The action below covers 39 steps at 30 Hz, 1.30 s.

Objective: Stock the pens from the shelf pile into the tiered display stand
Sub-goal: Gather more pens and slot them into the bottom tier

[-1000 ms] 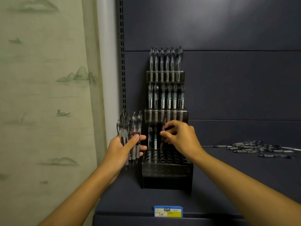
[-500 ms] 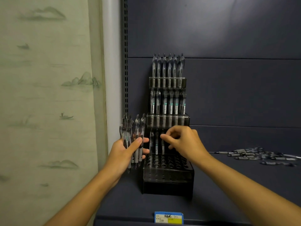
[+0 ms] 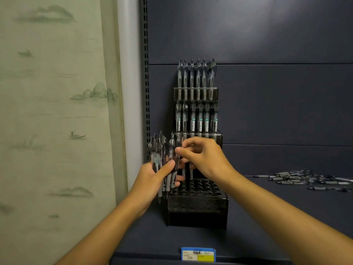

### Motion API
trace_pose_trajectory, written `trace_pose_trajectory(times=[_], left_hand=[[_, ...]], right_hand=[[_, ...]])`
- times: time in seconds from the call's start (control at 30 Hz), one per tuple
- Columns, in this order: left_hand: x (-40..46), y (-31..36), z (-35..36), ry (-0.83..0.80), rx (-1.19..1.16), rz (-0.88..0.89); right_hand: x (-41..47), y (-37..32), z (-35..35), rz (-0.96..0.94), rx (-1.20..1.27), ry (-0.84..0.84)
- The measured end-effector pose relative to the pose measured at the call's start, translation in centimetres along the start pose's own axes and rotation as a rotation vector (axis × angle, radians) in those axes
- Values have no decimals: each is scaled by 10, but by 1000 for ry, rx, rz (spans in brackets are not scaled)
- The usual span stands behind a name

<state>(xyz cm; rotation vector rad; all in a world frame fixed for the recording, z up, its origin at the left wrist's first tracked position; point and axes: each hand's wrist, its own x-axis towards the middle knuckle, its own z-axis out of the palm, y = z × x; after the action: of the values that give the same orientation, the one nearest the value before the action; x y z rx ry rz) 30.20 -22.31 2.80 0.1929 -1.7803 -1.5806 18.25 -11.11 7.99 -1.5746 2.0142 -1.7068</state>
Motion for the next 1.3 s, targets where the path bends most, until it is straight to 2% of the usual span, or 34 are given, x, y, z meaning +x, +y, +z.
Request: trace_pose_trajectory(times=[0.17,0.37,0.63,1.07,1.3], left_hand=[[10,-1,-13,80,-22,-20],[15,-5,-28,127,-52,-39],[19,-8,-27,147,-116,-58],[13,-6,-13,75,-17,-14],[9,-4,-10,66,-15,-10]], right_hand=[[8,-7,-21,0,145,120],[17,7,-46,29,-24,170],[16,26,-52,11,-172,174],[0,57,-30,50,-207,140],[-8,66,-25,74,-368,91]])
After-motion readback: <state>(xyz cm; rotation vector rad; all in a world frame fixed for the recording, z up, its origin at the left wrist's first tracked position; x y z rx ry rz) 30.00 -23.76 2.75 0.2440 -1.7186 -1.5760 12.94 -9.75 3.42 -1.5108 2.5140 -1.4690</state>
